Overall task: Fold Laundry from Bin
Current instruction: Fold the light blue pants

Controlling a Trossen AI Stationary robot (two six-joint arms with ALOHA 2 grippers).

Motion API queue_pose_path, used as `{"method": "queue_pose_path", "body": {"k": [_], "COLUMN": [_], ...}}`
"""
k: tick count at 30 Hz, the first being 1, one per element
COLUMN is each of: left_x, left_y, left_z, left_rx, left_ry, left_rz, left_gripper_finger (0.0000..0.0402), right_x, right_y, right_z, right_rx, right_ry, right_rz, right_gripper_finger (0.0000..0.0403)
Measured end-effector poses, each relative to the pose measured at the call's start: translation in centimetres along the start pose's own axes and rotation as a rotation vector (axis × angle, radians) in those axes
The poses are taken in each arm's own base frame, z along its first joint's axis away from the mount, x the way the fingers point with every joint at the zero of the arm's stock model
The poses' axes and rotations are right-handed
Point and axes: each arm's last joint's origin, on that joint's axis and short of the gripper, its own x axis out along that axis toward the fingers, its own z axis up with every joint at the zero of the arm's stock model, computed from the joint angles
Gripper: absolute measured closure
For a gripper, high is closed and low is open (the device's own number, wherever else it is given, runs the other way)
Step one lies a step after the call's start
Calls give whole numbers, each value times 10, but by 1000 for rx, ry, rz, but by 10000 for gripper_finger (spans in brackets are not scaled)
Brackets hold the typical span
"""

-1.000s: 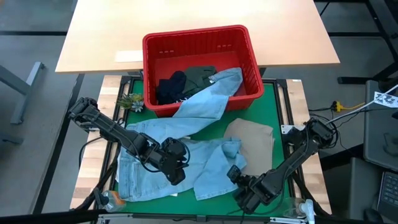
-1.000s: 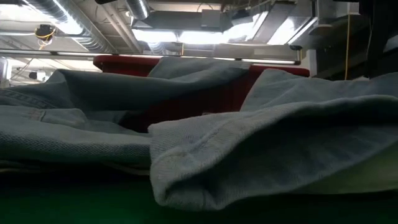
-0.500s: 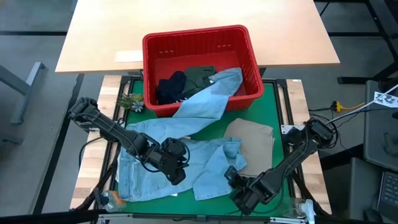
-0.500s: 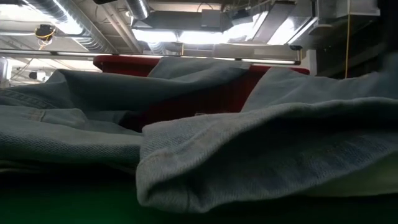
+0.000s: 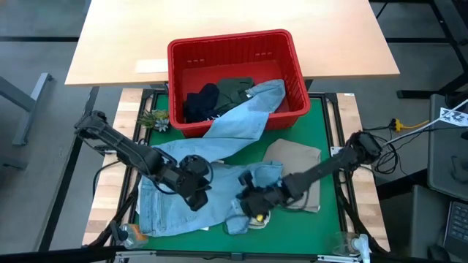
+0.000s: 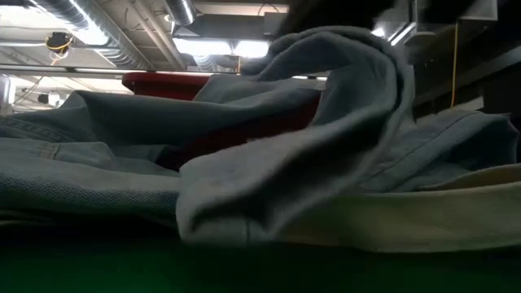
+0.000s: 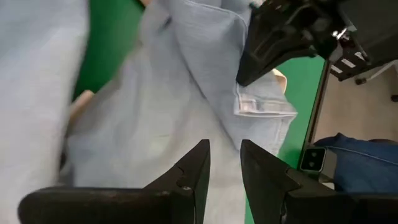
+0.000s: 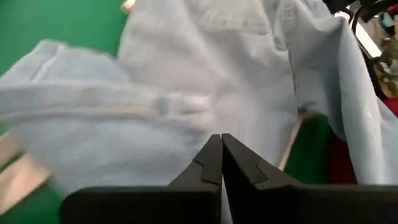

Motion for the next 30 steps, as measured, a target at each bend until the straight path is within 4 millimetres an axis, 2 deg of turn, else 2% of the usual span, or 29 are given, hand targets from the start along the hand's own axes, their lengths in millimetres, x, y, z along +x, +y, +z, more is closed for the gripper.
{"method": "queue_pose_path", "body": {"k": [7,13,16,21,26,30], "left_x": [-36,-47,-43,-30,-18,-11], "left_y": [19,20,13,4,0,-1], "left_z": [1,-2,-7,-13,-15,-14], "left_rx": [1,-7,-13,5,12,14], "left_ry": [1,-3,10,31,48,54], "left_rz": [3,-27,-34,-26,-5,15], "left_gripper_finger": [316,316,316,316,316,316], "right_x": [26,37,28,-7,-40,-56], "right_y": [-43,-61,-62,-58,-46,-32], "right_z": [-8,-17,-15,-4,0,-1], "right_rx": [119,160,127,81,31,46], "right_ry": [-88,-83,-82,-117,-107,-60], "right_rz": [-2,-30,-25,-7,66,128], "right_gripper_finger": [399,400,400,399,400,394]}}
